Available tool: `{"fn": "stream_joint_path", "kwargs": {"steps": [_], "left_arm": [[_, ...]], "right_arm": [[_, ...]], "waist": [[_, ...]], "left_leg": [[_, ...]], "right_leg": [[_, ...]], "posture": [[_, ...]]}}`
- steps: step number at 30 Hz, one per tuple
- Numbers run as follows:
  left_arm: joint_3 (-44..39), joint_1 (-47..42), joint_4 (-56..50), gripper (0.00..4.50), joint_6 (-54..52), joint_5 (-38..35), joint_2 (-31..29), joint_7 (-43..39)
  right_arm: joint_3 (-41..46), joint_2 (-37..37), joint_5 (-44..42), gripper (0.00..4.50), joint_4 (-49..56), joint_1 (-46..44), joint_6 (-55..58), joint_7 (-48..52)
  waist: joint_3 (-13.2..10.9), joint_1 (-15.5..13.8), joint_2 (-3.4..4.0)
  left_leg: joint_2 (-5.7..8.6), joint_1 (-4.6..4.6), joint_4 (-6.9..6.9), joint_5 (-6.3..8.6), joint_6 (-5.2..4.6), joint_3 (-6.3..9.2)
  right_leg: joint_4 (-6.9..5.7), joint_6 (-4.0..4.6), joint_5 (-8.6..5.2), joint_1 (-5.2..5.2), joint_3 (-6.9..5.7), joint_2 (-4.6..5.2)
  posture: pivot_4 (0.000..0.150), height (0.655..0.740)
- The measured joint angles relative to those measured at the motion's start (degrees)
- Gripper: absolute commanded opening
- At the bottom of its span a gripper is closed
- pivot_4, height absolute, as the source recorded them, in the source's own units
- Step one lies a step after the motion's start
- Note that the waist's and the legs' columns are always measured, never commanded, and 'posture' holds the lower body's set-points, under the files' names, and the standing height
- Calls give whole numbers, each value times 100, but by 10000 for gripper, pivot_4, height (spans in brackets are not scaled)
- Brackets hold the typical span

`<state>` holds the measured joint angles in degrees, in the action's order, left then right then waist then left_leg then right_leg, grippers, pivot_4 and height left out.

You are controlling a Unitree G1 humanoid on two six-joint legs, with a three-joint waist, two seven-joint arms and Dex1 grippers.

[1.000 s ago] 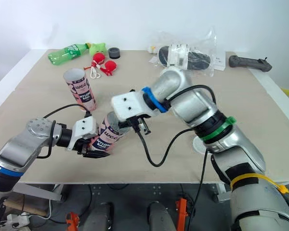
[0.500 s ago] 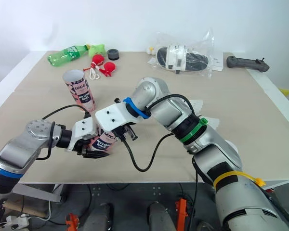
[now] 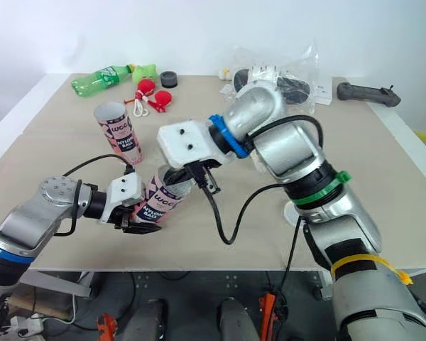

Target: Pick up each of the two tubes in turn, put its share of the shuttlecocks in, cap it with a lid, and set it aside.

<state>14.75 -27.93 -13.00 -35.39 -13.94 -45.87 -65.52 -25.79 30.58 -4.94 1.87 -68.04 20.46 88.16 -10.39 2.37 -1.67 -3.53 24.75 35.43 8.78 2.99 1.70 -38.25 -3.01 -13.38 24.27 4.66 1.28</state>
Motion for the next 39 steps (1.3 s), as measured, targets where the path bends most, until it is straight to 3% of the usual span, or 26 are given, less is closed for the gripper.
{"fn": "stream_joint_path", "kwargs": {"steps": [10,17,28,33,39], "left_arm": [[8,-39,63,34082,51,11,29,-31],[52,-89,79,34082,62,28,89,-52],[51,-88,104,34082,50,42,80,-81],[51,-89,79,34082,54,32,81,-105],[50,-91,67,34082,56,42,75,-120]], "right_arm": [[128,147,-207,444,44,-24,251,-58],[-905,-591,655,444,-729,79,-515,-447],[-960,-871,868,444,-1102,73,-898,-449],[-798,-716,687,444,-1029,72,-676,-257],[-86,11,189,444,-640,-170,-284,42]], "waist": [[-1,1,1],[0,16,0],[0,26,1],[-1,17,1],[-1,22,2]], "left_leg": [[1,4,1,0,0,-2],[1,13,3,0,0,-1],[-1,-2,0,0,0,0],[-1,11,0,0,0,1],[0,13,-4,1,1,2]], "right_leg": [[2,-1,0,2,0,3],[2,-2,1,7,-2,2],[0,3,3,0,-1,-1],[1,0,1,6,-2,0],[3,-1,-3,10,-3,0]], "posture": [[1500,7400],[1500,7400],[1500,7400],[1500,7400],[1500,7400]]}}
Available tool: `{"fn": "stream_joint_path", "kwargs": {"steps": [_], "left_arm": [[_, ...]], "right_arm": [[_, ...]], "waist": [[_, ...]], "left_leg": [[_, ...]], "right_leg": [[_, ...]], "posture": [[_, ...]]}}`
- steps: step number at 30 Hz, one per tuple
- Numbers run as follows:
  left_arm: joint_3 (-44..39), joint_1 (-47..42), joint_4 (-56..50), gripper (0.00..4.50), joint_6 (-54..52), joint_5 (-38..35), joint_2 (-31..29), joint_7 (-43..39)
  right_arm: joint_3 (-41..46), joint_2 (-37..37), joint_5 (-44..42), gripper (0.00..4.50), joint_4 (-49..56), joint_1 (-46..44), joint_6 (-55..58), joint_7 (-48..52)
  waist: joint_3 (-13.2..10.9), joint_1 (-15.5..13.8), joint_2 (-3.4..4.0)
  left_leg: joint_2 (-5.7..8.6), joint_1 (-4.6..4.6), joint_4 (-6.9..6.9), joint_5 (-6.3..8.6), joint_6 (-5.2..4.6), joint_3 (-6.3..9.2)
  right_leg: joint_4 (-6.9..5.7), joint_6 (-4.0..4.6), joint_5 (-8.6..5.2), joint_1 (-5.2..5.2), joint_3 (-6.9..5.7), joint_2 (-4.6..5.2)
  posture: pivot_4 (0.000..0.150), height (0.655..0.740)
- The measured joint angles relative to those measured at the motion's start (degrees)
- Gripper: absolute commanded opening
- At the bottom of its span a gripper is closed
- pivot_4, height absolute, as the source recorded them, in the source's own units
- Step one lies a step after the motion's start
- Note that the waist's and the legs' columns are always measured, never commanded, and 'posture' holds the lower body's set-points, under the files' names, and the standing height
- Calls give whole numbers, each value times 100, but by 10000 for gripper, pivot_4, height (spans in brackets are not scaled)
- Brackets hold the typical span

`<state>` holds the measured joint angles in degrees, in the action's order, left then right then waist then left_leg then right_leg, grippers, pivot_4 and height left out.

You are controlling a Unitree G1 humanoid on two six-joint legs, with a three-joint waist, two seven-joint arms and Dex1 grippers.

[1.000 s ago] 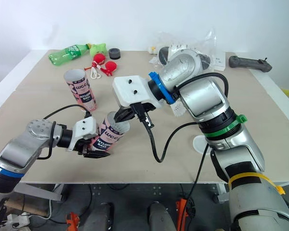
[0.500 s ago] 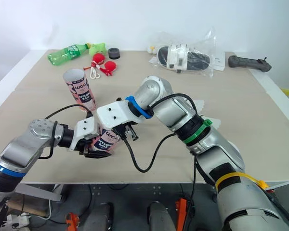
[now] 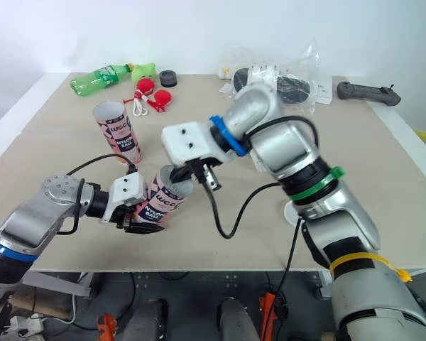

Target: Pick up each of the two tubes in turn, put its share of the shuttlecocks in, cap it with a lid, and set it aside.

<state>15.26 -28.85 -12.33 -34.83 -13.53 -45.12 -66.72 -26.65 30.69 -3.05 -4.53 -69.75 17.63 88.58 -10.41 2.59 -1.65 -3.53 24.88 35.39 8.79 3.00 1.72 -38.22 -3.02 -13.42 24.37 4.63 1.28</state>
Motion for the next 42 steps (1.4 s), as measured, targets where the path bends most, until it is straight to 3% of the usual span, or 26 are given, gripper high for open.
{"fn": "stream_joint_path", "kwargs": {"steps": [13,17,19,21,25,27,28,29,30,31,33,42], "left_arm": [[4,-32,44,34082,13,11,72,3],[-23,-2,86,34082,128,-7,306,143],[-269,21,250,34082,293,-176,796,402],[-409,20,311,34082,458,-257,949,541],[-632,32,486,34082,958,-368,1365,783],[-680,60,659,34082,1255,-374,1584,850],[-707,81,742,34082,1370,-382,1695,899],[-762,105,1003,34082,1693,-391,1978,1013],[-809,134,1371,34082,2105,-390,2325,1158],[-809,139,1436,34082,2166,-386,2371,1178],[-783,143,2107,34082,2965,-233,3005,1488],[-506,318,3148,34082,3895,110,3746,1796]], "right_arm": [[31,488,-53,444,36,-79,-60,63],[266,1097,-549,444,215,42,31,128],[313,1749,-955,444,232,129,32,135],[294,2063,-1128,5046,198,193,-4,138],[124,2680,-1227,20366,-61,240,-179,143],[-29,2868,-1198,24768,-159,263,-330,145],[-74,2923,-1160,31136,-217,293,-389,146],[-240,3070,-1025,32299,-367,370,-606,147],[-496,3166,-777,36278,-657,464,-871,149],[-536,3169,-738,36278,-711,480,-915,149],[-890,3217,-323,44459,-1164,530,-1331,152],[-1324,3184,58,44459,-2002,562,-1891,154]], "waist": [[-1,-16,1],[-3,-69,2],[-5,-89,-2],[-9,-69,-4],[-12,-2,2],[-11,5,3],[-12,5,3],[-12,3,3],[-12,2,2],[-12,1,2],[-12,2,7],[-10,4,13]], "left_leg": [[2,8,2,0,0,-1],[10,15,5,0,0,-1],[13,17,7,0,0,-1],[11,17,5,0,0,-3],[9,10,-1,2,-2,-5],[9,8,-1,2,-3,-6],[9,8,-1,2,-3,-5],[11,9,1,2,-3,-7],[12,11,5,2,-2,-9],[15,13,8,2,-2,-10],[20,13,9,2,-2,-17],[21,7,2,2,-2,-16]], "right_leg": [[3,-2,0,1,0,5],[7,-8,-1,2,0,14],[10,-10,-2,2,1,16],[11,-9,-2,6,4,14],[9,-12,1,8,6,9],[9,-13,1,6,6,9],[9,-14,0,4,6,10],[11,-14,0,3,6,12],[12,-15,1,3,9,13],[13,-17,3,4,11,14],[13,-38,16,8,21,16],[13,-45,17,5,25,14]], "posture": [[1500,7400],[1500,7400],[1500,7400],[1500,7400],[1500,7400],[1500,7400],[1500,7400],[1500,7400],[1500,7400],[1500,7400],[1500,7400],[1500,7400]]}}
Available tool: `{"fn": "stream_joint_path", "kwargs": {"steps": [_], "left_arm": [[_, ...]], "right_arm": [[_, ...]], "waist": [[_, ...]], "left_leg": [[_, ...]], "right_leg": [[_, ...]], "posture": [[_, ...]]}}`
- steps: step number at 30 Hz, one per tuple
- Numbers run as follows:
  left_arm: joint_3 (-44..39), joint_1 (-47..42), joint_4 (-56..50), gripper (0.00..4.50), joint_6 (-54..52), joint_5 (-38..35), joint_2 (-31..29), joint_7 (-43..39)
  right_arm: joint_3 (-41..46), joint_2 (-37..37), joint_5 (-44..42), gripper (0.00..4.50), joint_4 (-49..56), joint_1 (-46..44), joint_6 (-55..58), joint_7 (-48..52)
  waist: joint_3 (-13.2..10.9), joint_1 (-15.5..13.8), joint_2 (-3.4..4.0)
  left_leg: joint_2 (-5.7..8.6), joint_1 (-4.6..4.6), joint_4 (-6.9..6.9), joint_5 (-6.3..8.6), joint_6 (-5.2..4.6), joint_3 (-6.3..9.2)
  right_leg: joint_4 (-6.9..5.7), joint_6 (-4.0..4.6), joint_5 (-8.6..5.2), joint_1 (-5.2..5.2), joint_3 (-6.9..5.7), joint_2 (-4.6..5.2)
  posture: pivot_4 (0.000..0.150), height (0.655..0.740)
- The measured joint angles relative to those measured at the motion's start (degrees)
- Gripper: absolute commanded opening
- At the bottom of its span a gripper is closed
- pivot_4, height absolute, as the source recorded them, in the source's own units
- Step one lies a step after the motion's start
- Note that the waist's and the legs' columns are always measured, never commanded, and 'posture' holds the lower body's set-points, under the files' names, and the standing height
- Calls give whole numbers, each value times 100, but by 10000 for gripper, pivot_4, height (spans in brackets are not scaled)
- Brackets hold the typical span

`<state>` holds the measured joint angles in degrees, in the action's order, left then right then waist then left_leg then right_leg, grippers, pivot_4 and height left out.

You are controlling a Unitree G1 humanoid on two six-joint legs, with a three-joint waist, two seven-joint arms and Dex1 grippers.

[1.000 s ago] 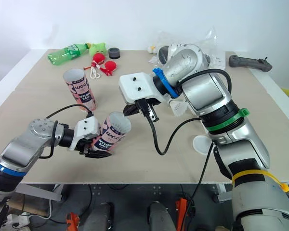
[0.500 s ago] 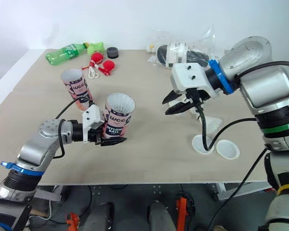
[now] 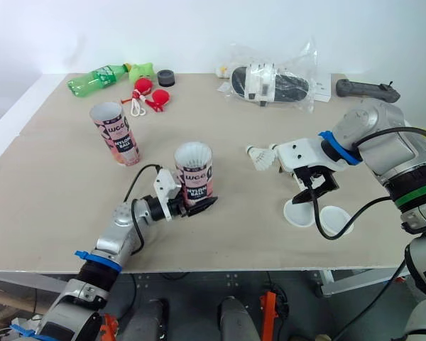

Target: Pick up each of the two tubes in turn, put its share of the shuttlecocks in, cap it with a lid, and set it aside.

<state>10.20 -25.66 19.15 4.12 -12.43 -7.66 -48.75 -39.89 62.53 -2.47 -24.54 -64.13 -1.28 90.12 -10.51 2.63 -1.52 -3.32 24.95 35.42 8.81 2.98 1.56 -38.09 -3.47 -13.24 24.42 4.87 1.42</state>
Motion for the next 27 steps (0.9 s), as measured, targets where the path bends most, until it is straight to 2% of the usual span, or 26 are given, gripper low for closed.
{"fn": "stream_joint_path", "kwargs": {"steps": [7,22,25,26,27], "left_arm": [[26,3,270,34082,429,127,53,-3],[22,16,327,34082,479,134,102,9],[28,24,329,34082,471,138,135,62],[28,25,329,34082,469,141,141,69],[34,26,330,34082,465,151,151,75]], "right_arm": [[-54,-277,306,44459,-485,122,-243,0],[-25,-1103,1366,44459,-1709,138,-903,1],[111,-1204,1531,35217,-1927,136,-1015,1],[135,-1220,1551,33769,-1958,137,-1024,1],[163,-1234,1590,28220,-2002,136,-1043,1]], "waist": [[4,0,8],[10,2,17],[10,2,17],[10,2,17],[10,2,17]], "left_leg": [[3,-21,2,0,0,-3],[5,-33,2,0,1,-4],[6,-39,2,0,1,-3],[6,-42,2,0,1,-3],[6,-46,2,0,1,-3]], "right_leg": [[0,5,-2,-19,6,1],[-1,1,1,-32,9,1],[-1,2,0,-40,8,1],[-1,4,-1,-44,8,1],[-1,4,-2,-47,7,1]], "posture": [[1500,7400],[1500,7400],[1500,7400],[1500,7400],[1500,7400]]}}
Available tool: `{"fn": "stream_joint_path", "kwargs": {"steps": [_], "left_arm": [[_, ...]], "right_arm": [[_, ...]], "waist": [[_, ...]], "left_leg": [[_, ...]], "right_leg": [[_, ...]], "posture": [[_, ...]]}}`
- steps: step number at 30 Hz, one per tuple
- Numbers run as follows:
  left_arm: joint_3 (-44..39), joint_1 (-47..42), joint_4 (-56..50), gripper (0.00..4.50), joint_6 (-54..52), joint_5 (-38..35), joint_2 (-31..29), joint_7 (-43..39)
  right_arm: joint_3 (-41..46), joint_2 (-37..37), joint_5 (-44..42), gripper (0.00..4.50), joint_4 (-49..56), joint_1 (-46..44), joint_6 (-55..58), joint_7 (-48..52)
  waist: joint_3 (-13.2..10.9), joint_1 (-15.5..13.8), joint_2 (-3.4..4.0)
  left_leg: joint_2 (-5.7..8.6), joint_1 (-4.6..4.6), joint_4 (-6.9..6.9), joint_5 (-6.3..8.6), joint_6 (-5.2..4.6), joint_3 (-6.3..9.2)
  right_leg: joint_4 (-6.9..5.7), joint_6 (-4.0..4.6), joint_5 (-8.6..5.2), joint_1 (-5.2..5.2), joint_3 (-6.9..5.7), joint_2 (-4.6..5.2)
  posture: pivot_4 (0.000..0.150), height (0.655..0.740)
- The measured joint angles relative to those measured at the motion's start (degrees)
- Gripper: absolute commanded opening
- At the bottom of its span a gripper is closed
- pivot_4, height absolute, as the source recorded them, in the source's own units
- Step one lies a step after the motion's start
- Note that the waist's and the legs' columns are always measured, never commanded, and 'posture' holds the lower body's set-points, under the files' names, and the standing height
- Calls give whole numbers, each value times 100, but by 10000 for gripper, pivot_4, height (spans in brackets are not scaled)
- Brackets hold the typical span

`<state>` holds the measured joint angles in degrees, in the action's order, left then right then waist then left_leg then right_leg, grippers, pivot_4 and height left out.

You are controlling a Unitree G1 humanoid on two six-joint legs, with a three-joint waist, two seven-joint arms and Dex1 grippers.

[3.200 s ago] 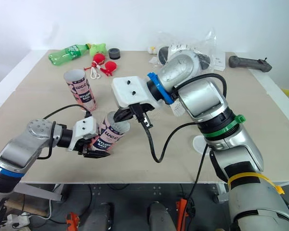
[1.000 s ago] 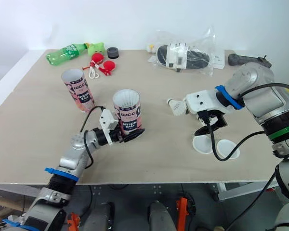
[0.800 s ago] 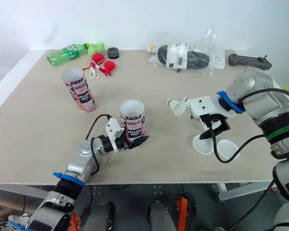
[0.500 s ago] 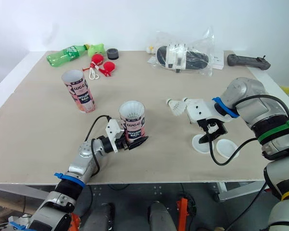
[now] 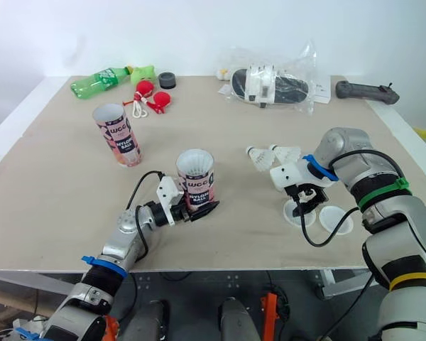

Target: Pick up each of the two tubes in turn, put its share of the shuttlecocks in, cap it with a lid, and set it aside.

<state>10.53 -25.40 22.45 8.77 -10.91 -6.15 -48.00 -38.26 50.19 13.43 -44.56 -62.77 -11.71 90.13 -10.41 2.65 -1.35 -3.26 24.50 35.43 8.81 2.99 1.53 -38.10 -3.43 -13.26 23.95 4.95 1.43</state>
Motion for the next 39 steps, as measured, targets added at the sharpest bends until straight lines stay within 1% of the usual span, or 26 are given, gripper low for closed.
{"fn": "stream_joint_path", "kwargs": {"steps": [2,3,4,5,6,7,8,9,16,17,18,20,21,22,24,26,28,29,30,31,32,33,35,39], "left_arm": [[14,3,0,34082,-7,32,2,4],[14,4,0,34082,-12,39,0,4],[14,6,0,34082,-14,42,-2,4],[14,10,0,34082,-19,46,-3,4],[17,17,0,34082,-19,49,-2,4],[17,18,0,34082,-19,50,-2,4],[16,20,0,34082,-19,51,-4,4],[16,20,0,34082,-19,53,-5,4],[19,21,-2,34082,-18,61,-4,-5],[22,23,-2,34082,-3,67,3,-7],[22,23,-2,34082,-2,67,3,-7],[20,19,5,34082,9,71,13,-4],[20,19,6,34082,9,72,13,-3],[20,16,16,34082,11,75,22,1],[22,15,14,34082,15,76,32,-1],[21,16,13,34082,32,77,38,-2],[19,11,16,34082,38,81,46,2],[33,5,37,34082,35,88,66,3],[45,4,51,34082,39,88,87,2],[42,7,53,34082,53,86,81,-2],[42,-22,59,34082,91,88,76,-5],[43,-27,63,34082,92,89,77,-5],[82,-58,126,34082,115,103,118,0],[89,-87,155,34082,149,160,103,-3]], "right_arm": [[21,-17,49,18599,-79,-2,-30,6],[21,-17,60,18599,-91,-2,-40,11],[21,-19,64,12780,-98,-2,-46,11],[21,-28,66,10735,-119,-2,-50,11],[21,-32,71,10735,-130,-1,-52,12],[21,-32,73,5245,-132,-1,-53,14],[20,-32,72,1998,-132,-1,-53,15],[20,-32,72,296,-132,-1,-53,15],[-43,25,-150,296,-8,28,64,13],[-236,197,-596,296,540,156,309,14],[-241,203,-614,296,563,160,317,15],[-421,311,-1152,296,1224,174,611,14],[-423,319,-1189,296,1260,172,635,14],[-480,486,-1687,296,1785,67,976,14],[-493,586,-1983,296,2069,-137,1217,15],[-455,629,-2642,296,2488,-618,1732,15],[-364,549,-2991,296,2605,-977,2008,15],[-122,483,-3309,296,2748,-1372,2217,15],[-39,437,-3428,296,2778,-1489,2299,15],[-6,328,-3599,296,2725,-1592,2455,16],[119,41,-3857,296,2608,-1858,2704,17],[135,9,-3892,296,2601,-1893,2730,18],[435,-355,-4082,296,2408,-2467,2842,18],[435,-742,-3895,296,2028,-2576,2722,22]], "waist": [[1,1,-1],[1,1,-1],[1,2,-1],[1,4,-1],[1,5,-1],[1,6,-1],[1,7,-1],[1,8,-1],[1,8,-1],[0,8,-1],[0,8,0],[0,8,4],[0,8,4],[-1,8,6],[-2,8,8],[-5,7,20],[-6,12,22],[-4,9,21],[0,-14,11],[0,-9,9],[-4,5,22],[-4,5,29],[-3,-5,29],[0,-10,25]], "left_leg": [[0,-12,0,0,0,1],[0,-16,0,0,0,0],[0,-20,1,0,0,0],[0,-26,1,0,0,0],[0,-28,1,0,0,0],[0,-33,2,0,0,1],[0,-34,2,0,0,1],[0,-34,2,0,0,1],[0,-39,0,1,1,2],[0,-39,0,1,1,3],[0,-38,-1,1,2,2],[1,-38,-1,1,2,2],[1,-38,-1,1,2,2],[2,-36,-1,1,2,2],[2,-35,0,2,3,2],[2,-29,-1,3,5,1],[2,-28,-4,3,5,2],[1,-27,-5,3,5,7],[1,-25,-5,7,11,15],[1,-25,-3,10,15,16],[2,-17,-3,12,18,1],[4,-13,-3,12,18,0],[3,-10,-5,12,18,8],[4,-2,-3,14,21,15]], "right_leg": [[0,12,-7,-13,0,0],[0,12,-7,-17,2,0],[0,14,-8,-21,2,0],[0,14,-8,-27,2,0],[0,14,-8,-29,2,0],[0,15,-8,-33,1,0],[0,15,-8,-34,2,0],[0,15,-8,-35,2,0],[0,16,-11,-39,0,0],[0,16,-11,-39,0,0],[0,16,-12,-38,2,0],[0,15,-12,-37,3,0],[0,15,-12,-37,3,0],[0,15,-12,-36,3,2],[1,15,-13,-34,2,2],[1,15,-13,-25,4,2],[1,16,-13,-21,4,1],[1,21,-17,-22,-3,0],[3,21,-25,-28,-11,1],[3,20,-26,-29,-10,1],[2,16,-21,-14,6,3],[1,15,-21,-10,8,4],[1,17,-25,-9,-2,1],[1,16,-28,-8,-9,3]], "posture": [[1500,7400],[1500,7400],[1500,7400],[1500,7400],[1500,7400],[1500,7400],[1500,7400],[1500,7400],[1500,7400],[1500,7400],[1500,7400],[1500,7400],[1500,7400],[1500,7400],[1500,7400],[1500,7400],[1500,7400],[1500,7400],[1500,7400],[1500,7400],[1500,7400],[1500,7400],[1500,7400],[1500,7400]]}}
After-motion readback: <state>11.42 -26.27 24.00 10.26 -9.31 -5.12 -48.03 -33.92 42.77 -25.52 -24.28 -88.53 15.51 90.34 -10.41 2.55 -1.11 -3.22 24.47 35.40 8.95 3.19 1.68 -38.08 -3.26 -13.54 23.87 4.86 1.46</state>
